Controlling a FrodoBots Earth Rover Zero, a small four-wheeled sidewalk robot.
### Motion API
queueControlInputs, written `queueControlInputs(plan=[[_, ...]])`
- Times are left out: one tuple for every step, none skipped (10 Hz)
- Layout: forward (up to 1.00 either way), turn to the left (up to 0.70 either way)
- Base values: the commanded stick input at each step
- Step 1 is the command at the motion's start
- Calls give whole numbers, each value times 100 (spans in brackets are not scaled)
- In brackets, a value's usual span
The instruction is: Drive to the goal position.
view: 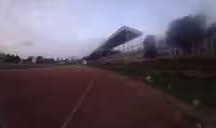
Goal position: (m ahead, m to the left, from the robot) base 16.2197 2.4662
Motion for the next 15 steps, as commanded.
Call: queueControlInputs(plan=[[70, 0], [70, 0], [70, 0], [70, 0], [70, 0], [70, 0], [70, 0], [70, 0], [70, 0], [70, 0], [70, 0], [70, 0], [70, 0], [70, 0], [70, 0]])
